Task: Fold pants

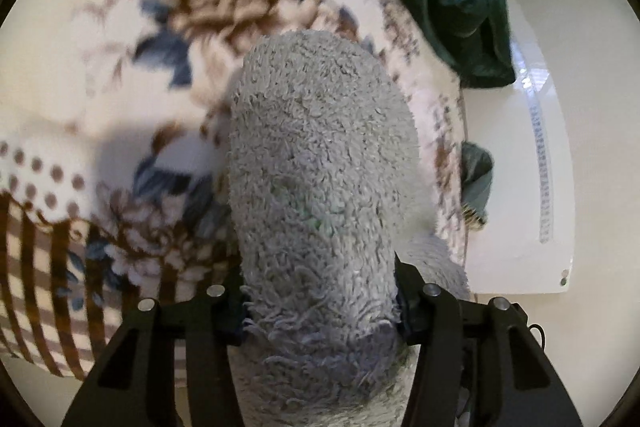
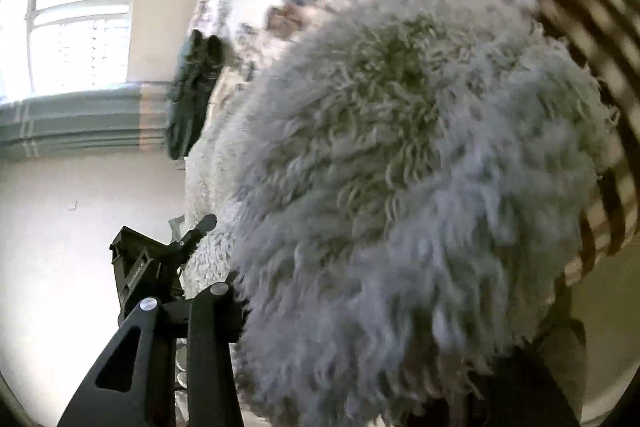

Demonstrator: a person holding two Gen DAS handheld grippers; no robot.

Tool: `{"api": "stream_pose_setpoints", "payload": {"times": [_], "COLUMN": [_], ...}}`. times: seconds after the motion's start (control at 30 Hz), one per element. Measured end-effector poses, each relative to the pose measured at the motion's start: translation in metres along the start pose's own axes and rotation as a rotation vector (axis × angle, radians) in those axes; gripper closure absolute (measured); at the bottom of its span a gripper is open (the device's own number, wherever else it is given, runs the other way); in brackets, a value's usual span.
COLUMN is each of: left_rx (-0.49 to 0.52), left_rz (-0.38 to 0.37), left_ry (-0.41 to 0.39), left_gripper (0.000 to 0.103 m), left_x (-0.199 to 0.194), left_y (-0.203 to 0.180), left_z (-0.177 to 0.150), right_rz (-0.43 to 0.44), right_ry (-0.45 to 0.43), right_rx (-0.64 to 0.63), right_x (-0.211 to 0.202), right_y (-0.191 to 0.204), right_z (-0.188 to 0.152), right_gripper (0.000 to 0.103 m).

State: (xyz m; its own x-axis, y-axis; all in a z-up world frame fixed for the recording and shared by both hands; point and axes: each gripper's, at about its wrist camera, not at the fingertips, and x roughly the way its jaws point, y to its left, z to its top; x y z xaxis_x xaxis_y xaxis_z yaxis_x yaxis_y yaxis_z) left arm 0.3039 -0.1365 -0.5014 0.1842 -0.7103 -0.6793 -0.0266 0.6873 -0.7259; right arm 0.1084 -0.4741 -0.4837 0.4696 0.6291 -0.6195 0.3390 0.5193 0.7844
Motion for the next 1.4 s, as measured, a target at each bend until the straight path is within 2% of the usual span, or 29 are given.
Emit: {"api": "stream_pose_setpoints", "payload": {"times": [0.07,0.23,0.33,0.43,0.57,0.67,0.77,0.83,0.97,1.1,1.23,1.37,1.4], "left_rx": [0.002,0.004,0.017,0.031,0.062,0.103,0.134,0.157,0.158,0.163,0.121,0.085,0.077], "left_rz": [-0.004,-0.029,-0.040,-0.055,-0.064,-0.062,-0.053,-0.045,-0.050,-0.008,0.055,0.036,0.030], "left_ry": [-0.027,-0.112,-0.154,-0.191,-0.213,-0.219,-0.221,-0.220,-0.202,-0.188,-0.133,-0.137,-0.137], "left_gripper": [0.054,0.054,0.054,0.054,0.054,0.054,0.054,0.054,0.054,0.054,0.054,0.054,0.054], "left_x": [-0.015,-0.057,-0.084,-0.113,-0.143,-0.168,-0.179,-0.183,-0.173,-0.150,-0.132,-0.133,-0.134], "left_y": [-0.006,-0.034,-0.049,-0.059,-0.064,-0.062,-0.053,-0.041,-0.005,0.035,0.078,0.101,0.104], "left_z": [0.009,0.049,0.085,0.136,0.209,0.287,0.354,0.410,0.493,0.546,0.559,0.550,0.546], "right_rz": [0.017,0.042,0.044,0.053,0.064,0.078,0.098,0.120,0.143,0.121,0.049,-0.013,-0.031], "right_ry": [-0.008,-0.024,-0.047,-0.078,-0.130,-0.173,-0.209,-0.226,-0.251,-0.245,-0.185,-0.148,-0.134], "right_rx": [-0.033,-0.133,-0.183,-0.216,-0.247,-0.241,-0.217,-0.199,-0.169,-0.138,-0.121,-0.152,-0.150], "right_x": [-0.022,-0.026,-0.023,-0.010,0.032,0.094,0.151,0.190,0.269,0.345,0.392,0.401,0.405], "right_y": [0.022,0.093,0.143,0.196,0.267,0.333,0.377,0.394,0.411,0.415,0.408,0.405,0.406], "right_z": [0.022,0.059,0.077,0.105,0.144,0.186,0.219,0.238,0.275,0.295,0.288,0.280,0.285], "right_gripper": [0.056,0.057,0.057,0.057,0.057,0.057,0.057,0.057,0.057,0.057,0.057,0.056,0.053]}}
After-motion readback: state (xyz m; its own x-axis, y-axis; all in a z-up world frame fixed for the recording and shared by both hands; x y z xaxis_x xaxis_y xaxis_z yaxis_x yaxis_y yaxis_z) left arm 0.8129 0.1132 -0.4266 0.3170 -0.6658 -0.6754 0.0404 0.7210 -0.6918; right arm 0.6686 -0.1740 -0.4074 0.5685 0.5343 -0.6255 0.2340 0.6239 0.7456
